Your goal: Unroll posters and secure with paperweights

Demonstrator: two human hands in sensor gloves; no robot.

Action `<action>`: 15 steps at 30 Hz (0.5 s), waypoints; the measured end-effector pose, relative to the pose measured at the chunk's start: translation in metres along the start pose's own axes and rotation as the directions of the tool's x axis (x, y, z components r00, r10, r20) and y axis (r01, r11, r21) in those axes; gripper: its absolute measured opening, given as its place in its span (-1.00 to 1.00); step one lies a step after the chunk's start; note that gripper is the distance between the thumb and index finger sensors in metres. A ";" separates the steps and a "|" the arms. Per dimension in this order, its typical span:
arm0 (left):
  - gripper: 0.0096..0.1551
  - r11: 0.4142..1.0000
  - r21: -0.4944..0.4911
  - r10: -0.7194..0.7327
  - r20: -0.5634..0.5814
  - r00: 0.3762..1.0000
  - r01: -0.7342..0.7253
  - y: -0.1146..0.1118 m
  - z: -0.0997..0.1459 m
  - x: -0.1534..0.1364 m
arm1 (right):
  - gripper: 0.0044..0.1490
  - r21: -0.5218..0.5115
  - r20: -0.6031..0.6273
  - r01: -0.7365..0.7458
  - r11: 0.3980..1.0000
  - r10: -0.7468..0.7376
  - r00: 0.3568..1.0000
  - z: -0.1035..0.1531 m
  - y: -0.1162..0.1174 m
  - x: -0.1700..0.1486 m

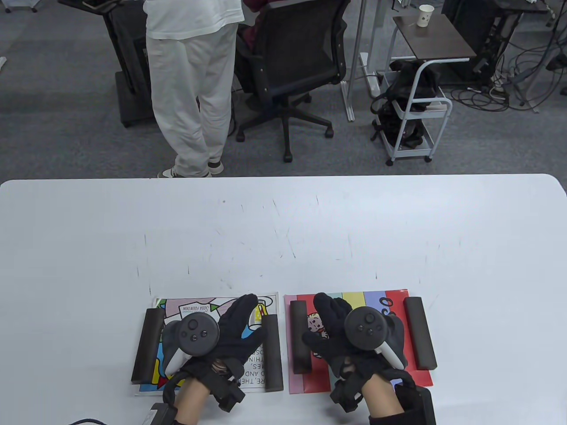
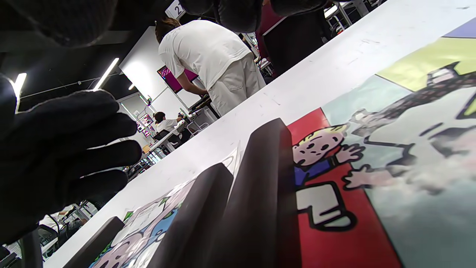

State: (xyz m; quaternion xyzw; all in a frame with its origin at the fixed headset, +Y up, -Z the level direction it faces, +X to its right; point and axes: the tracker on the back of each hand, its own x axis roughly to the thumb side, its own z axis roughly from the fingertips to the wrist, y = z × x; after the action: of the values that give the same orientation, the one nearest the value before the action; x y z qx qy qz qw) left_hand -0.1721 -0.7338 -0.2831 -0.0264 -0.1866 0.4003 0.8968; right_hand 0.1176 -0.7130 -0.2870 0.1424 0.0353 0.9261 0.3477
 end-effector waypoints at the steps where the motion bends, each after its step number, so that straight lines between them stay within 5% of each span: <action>1: 0.02 1.000 -0.004 0.005 -0.003 1.000 -0.005 -0.001 0.000 -0.001 | 0.09 -0.001 -0.002 -0.001 1.000 0.001 1.000 0.000 0.000 0.000; 15: 0.01 1.000 -0.010 0.012 -0.039 0.999 -0.013 -0.005 0.005 -0.013 | 0.09 0.009 -0.009 -0.006 1.000 0.006 1.000 -0.001 0.001 -0.001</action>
State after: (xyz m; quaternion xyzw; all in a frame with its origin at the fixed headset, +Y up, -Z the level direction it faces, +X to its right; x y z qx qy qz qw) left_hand -0.1784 -0.7474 -0.2815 -0.0399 -0.1710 0.4045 0.8975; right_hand 0.1177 -0.7147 -0.2879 0.1397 0.0405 0.9276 0.3440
